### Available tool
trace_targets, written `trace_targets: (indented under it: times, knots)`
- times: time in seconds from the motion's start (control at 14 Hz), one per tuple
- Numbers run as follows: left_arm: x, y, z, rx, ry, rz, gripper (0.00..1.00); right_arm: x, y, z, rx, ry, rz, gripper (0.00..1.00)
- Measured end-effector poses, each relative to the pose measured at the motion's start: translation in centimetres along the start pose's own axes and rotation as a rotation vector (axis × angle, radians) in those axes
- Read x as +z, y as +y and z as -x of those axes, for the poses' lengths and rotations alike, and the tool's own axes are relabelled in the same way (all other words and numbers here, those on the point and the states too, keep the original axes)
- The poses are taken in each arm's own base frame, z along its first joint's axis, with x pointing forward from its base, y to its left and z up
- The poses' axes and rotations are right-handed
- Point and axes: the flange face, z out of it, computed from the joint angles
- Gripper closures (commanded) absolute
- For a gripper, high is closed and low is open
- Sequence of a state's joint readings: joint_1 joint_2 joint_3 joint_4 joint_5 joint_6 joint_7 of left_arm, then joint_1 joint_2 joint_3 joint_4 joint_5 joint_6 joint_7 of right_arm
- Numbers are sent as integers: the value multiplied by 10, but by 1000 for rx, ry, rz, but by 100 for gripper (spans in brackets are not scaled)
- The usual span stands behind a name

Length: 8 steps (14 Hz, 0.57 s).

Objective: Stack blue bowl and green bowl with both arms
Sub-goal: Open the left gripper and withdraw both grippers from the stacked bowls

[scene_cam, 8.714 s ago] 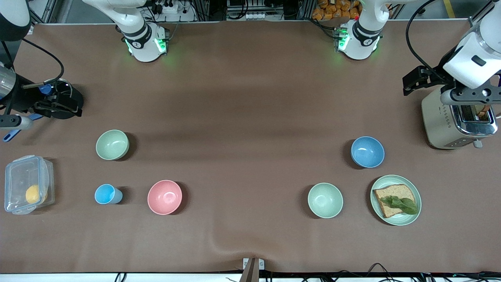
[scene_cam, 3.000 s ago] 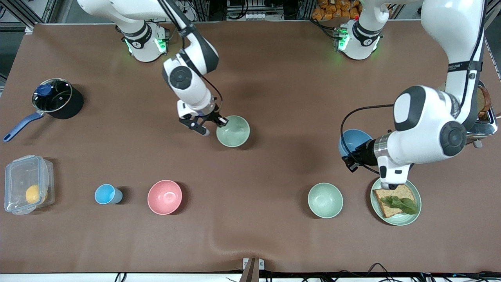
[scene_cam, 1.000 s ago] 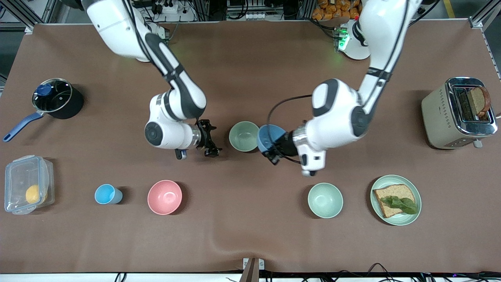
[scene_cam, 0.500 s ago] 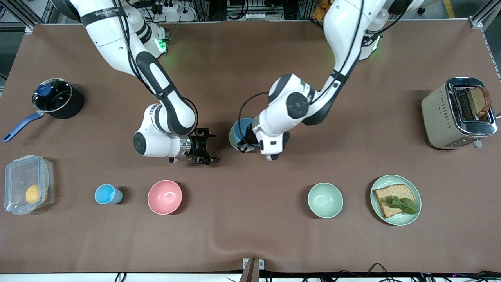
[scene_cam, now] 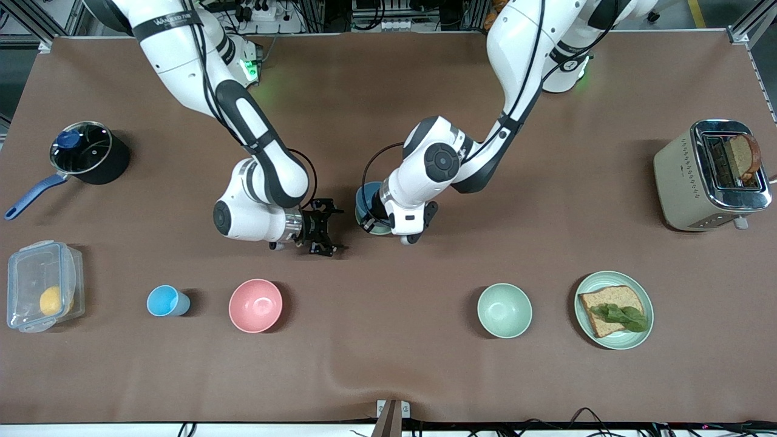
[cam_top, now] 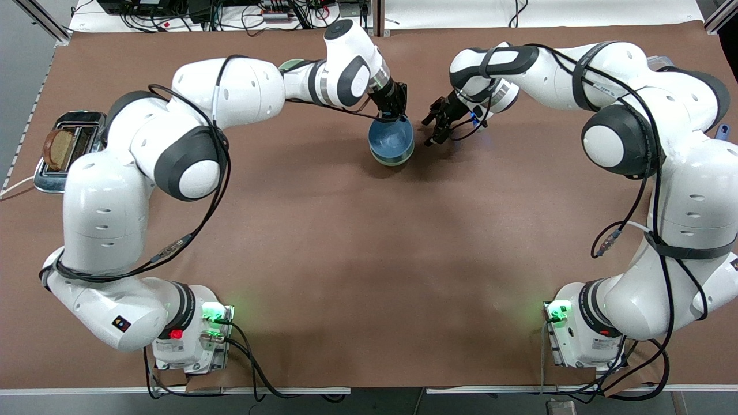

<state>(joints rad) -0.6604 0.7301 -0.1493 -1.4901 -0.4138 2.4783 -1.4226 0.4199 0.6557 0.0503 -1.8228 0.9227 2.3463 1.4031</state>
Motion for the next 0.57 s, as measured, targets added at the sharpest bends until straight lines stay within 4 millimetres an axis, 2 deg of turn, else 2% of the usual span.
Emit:
trace_targets:
  times: [0.07, 0.29, 0.57]
  knots:
    - [1, 0, 1, 1, 0, -1, 0, 1, 0, 0, 0, 1, 0, 0]
    - [-3, 4, 0, 10, 7, 9, 0, 2, 0, -1, 2, 1, 1, 0]
    - [-22, 16, 0, 20, 18, 46, 0, 2, 0, -1, 2, 1, 1, 0]
